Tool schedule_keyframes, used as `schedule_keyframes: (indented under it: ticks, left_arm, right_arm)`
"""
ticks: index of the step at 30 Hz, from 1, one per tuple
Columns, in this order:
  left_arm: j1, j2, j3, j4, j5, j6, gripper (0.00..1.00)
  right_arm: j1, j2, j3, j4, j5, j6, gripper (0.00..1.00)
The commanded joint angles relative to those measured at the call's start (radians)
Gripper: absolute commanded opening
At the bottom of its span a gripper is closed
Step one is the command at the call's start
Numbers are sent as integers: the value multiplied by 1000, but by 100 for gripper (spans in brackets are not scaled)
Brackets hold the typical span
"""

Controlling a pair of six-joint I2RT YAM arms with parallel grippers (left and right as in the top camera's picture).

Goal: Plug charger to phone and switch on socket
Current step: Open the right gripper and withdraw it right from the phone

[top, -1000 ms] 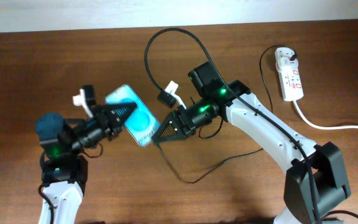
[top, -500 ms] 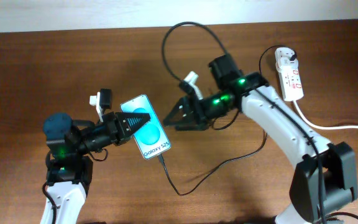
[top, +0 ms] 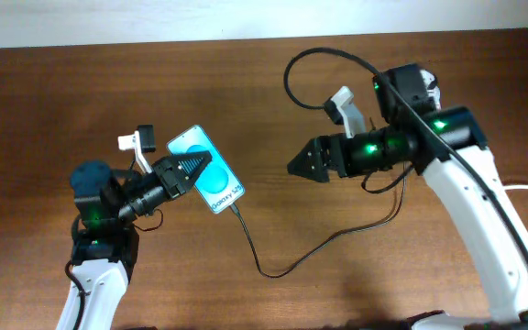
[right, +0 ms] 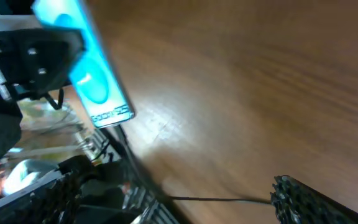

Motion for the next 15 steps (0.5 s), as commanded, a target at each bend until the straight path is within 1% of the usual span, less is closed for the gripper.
schedule_keyframes:
  ticks: [1,4,6,10,12,15]
  left_arm:
    - [2,-1,5,-60,-70,130,0]
    - [-3,25,5,-72,-63,155,0]
    - [-37,73,5,-63,-63,155,0]
    - [-132,195,5,26,-62,165,0]
    - [-142,235,5,30,-64,166,0]
    - [-144,249,5,29,-93,188,0]
  right_arm:
    - [-7,-64,26,-8,52,-50,98]
    - [-7,-64,26,-37,63,-60,98]
    - [-7,-64,26,-38,71,-60,98]
    - [-7,-64,26,-73,81,-113,98]
    - [-7,-64,26,-79,105,-113,98]
    - [-7,-48,24,-78,109,-113,98]
